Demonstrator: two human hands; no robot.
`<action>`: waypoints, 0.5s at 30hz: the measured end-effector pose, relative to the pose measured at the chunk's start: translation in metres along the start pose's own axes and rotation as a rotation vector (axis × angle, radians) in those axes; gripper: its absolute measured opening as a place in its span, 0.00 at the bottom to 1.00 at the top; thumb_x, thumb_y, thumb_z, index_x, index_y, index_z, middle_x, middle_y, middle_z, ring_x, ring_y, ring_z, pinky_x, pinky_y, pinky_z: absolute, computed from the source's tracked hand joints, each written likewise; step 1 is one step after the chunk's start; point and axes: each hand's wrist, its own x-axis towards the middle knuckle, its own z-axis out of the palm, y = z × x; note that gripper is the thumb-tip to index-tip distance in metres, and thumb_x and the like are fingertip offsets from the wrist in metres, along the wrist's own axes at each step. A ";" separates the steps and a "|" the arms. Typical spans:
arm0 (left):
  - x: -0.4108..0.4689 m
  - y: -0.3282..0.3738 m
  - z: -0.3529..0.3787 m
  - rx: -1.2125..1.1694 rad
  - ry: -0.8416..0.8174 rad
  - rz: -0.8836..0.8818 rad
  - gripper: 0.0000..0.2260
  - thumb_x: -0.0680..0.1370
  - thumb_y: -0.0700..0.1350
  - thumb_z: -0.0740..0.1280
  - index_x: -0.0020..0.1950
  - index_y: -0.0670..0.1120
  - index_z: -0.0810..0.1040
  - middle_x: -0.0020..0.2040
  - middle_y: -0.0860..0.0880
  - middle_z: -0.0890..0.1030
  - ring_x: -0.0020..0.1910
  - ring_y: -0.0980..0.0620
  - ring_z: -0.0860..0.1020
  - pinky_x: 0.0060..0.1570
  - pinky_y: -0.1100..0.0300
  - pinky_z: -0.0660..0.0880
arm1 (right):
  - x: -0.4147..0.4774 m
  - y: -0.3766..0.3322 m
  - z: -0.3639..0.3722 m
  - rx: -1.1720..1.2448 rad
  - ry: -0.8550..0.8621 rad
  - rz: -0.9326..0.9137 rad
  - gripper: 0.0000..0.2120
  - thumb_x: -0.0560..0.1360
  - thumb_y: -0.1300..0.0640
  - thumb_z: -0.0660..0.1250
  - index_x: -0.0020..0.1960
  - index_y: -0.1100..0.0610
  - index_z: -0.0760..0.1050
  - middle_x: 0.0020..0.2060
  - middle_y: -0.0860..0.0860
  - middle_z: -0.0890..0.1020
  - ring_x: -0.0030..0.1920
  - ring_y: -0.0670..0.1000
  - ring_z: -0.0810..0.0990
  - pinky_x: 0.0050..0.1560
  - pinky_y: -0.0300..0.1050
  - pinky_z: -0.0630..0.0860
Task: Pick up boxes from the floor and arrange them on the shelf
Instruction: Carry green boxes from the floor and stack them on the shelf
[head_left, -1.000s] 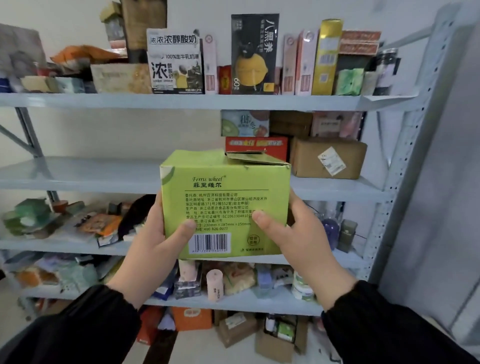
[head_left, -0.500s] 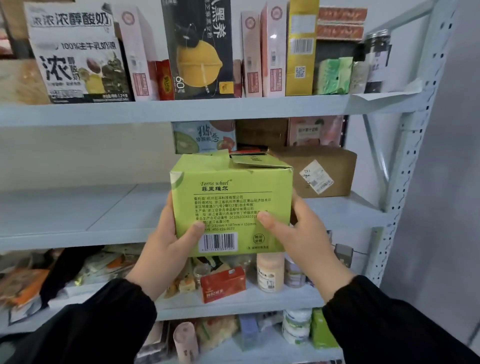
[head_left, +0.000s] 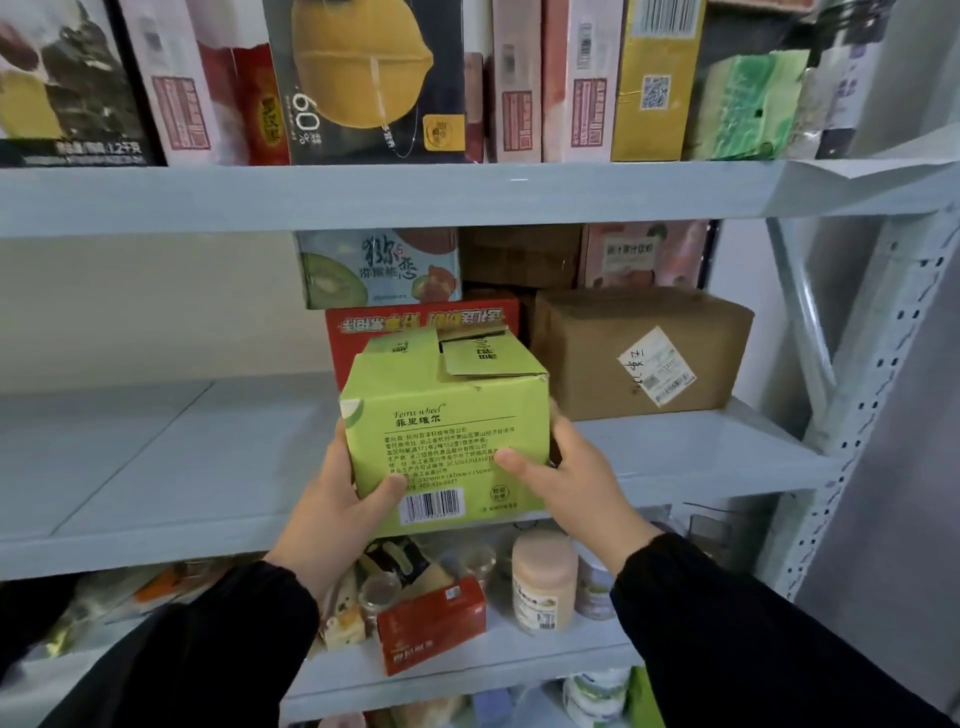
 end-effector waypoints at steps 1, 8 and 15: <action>0.005 0.000 0.001 -0.001 0.015 0.027 0.28 0.80 0.49 0.70 0.77 0.53 0.64 0.49 0.68 0.80 0.45 0.75 0.77 0.39 0.69 0.76 | 0.004 0.001 -0.001 -0.005 0.018 0.002 0.23 0.76 0.45 0.74 0.65 0.31 0.68 0.56 0.31 0.82 0.54 0.29 0.79 0.58 0.36 0.79; 0.051 0.021 0.008 -0.111 0.026 0.319 0.22 0.78 0.45 0.71 0.66 0.64 0.70 0.56 0.72 0.79 0.55 0.69 0.78 0.48 0.75 0.74 | 0.033 -0.016 -0.035 -0.046 0.228 -0.114 0.25 0.76 0.56 0.76 0.70 0.48 0.73 0.56 0.40 0.85 0.56 0.37 0.83 0.52 0.32 0.79; 0.097 0.050 0.041 -0.194 -0.009 0.447 0.26 0.78 0.42 0.71 0.74 0.55 0.68 0.58 0.66 0.81 0.56 0.68 0.79 0.49 0.77 0.73 | 0.065 -0.013 -0.079 -0.071 0.306 -0.182 0.24 0.77 0.54 0.75 0.70 0.45 0.72 0.59 0.39 0.84 0.61 0.43 0.82 0.61 0.48 0.79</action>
